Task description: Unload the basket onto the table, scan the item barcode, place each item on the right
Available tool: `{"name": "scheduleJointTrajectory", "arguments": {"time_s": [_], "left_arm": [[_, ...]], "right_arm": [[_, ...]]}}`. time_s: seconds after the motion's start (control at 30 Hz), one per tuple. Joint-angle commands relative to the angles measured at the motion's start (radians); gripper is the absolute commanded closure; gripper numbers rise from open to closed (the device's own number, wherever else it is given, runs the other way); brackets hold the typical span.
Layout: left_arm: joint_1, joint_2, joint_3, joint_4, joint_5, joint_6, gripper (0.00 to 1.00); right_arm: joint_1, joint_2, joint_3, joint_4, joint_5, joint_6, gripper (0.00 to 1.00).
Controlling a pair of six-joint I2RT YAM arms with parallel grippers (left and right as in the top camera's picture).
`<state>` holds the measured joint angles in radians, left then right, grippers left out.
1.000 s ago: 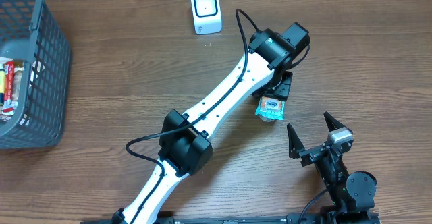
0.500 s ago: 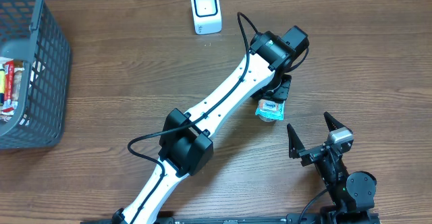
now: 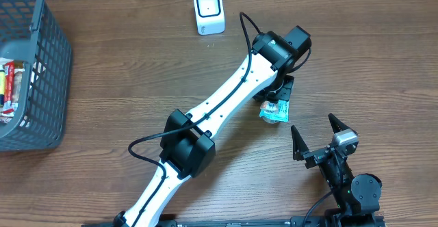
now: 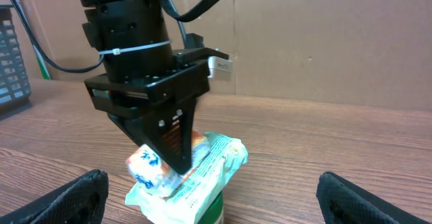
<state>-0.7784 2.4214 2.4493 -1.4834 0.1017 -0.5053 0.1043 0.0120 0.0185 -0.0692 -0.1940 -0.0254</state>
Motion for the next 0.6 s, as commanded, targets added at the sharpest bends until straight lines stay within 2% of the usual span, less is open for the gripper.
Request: {"name": "scheduleJointTrajectory", "arguments": {"time_s": [0.0,0.17,0.33,0.57], "left_arm": [[0.051,-0.06,0.04,-0.021,0.029,0.066,0.95],[0.13,-0.106,0.048,-0.093,0.034,0.17,0.91],[0.216,-0.103,0.045,-0.2,-0.053,0.17,0.91],[0.248,-0.098,0.005,-0.203,-0.143,0.141,0.89]], "right_arm": [[-0.006,-0.008,-0.011,0.005,0.01,0.007,0.0],[-0.006,-0.008,-0.011,0.005,0.01,0.007,0.0],[-0.006,-0.008,-0.011,0.005,0.01,0.007,0.0],[-0.006,-0.008,-0.011,0.005,0.01,0.007,0.0]]}}
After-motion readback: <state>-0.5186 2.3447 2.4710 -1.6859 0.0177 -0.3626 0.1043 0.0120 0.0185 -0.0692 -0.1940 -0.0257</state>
